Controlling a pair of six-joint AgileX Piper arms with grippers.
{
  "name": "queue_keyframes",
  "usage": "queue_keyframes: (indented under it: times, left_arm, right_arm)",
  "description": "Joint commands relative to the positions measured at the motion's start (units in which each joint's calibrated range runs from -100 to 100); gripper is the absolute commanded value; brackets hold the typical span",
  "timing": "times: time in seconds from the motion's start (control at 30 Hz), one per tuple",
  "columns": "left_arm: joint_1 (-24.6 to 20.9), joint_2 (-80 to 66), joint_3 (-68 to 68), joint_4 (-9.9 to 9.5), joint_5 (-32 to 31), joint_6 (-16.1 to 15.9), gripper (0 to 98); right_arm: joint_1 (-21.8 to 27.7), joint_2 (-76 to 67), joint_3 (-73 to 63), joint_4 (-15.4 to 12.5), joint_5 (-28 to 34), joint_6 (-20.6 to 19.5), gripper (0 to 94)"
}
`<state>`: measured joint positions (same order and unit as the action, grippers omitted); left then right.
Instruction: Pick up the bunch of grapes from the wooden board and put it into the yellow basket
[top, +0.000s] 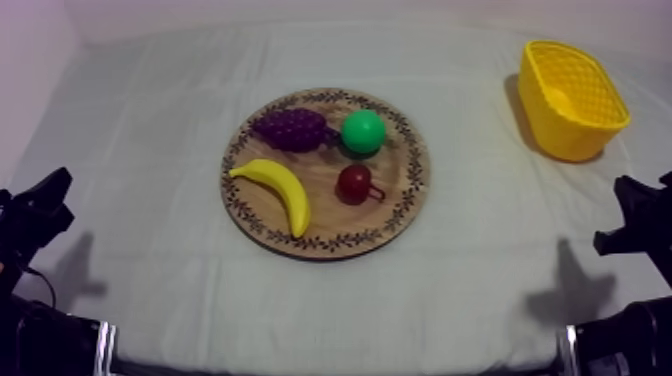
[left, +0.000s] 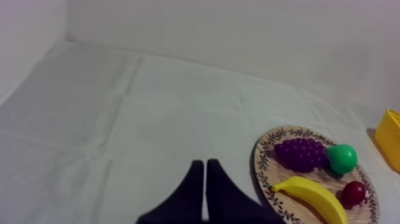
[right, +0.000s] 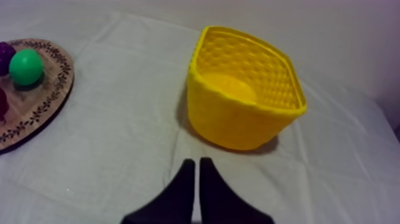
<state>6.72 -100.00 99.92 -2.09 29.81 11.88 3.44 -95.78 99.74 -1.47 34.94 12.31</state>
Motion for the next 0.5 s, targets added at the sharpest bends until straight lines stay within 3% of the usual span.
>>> queue_keyframes:
  times: [0.0,0.47]
  left_arm:
    - [-0.03,0.0,-0.03,0.02,0.02,0.01,0.1]
    - [-0.03,0.0,-0.03,0.02,0.02,0.01,0.1]
  right_arm:
    - [0.07,0.03,0.04,0.03,-0.02,-0.52,0.5]
    - [0.63,0.03,0.04,0.03,-0.02,0.31,0.5]
